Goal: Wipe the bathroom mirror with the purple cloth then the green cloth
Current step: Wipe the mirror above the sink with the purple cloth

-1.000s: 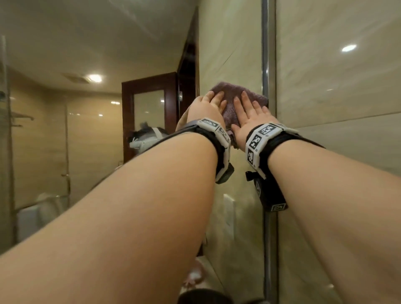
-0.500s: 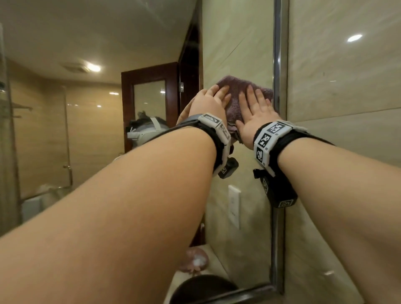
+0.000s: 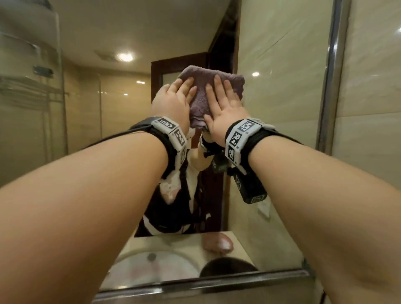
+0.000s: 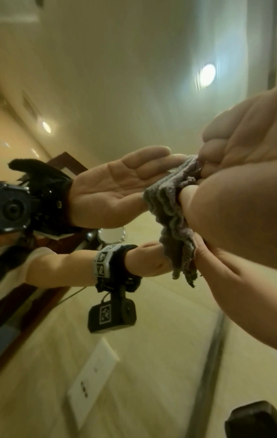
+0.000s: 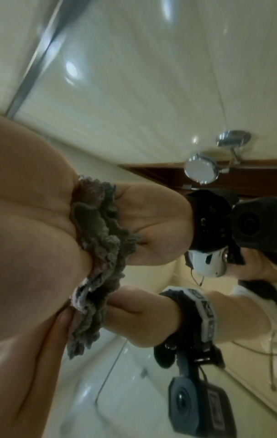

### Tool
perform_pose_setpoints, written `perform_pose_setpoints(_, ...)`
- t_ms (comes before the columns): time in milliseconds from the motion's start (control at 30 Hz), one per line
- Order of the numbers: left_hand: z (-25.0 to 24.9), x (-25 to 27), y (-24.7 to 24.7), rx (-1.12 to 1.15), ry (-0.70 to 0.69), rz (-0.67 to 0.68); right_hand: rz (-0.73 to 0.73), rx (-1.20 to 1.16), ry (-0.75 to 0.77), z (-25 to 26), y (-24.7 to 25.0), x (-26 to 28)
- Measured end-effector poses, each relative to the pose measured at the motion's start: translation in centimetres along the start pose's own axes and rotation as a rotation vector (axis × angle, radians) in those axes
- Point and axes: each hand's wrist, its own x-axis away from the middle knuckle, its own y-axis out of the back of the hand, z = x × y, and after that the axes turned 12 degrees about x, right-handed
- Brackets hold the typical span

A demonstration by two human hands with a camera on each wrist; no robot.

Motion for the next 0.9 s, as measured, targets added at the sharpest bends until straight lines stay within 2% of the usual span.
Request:
perform_pose_setpoints(167,6.1,3.1,-1.5,-0.056,0.091,0.061,-0.066,-0.045,0.087,6.7,1.5,-1.5)
perform_pose_setpoints(333,11.6,5.5,-2.9,-0.026,0.165,0.068,-0.099,-0.066,0.127,13.2,3.2,-3.0)
perform_pose_setpoints(533,18.8,8.9,-5.6,-0.023,0.193,0.105,-0.152,-0.084,0.155,21.2,4.7,-3.7)
perform_pose_setpoints(667,20.6,9.7,-6.2,-0.036,0.136,0.116,-0.121,-0.096,0.127,22.8,5.1,-3.8)
perform_pose_setpoints(900,19.6,9.5,-6.3,-0.147,0.081,0.105,-0.130,-0.107,0.077,22.3,4.6,-3.1)
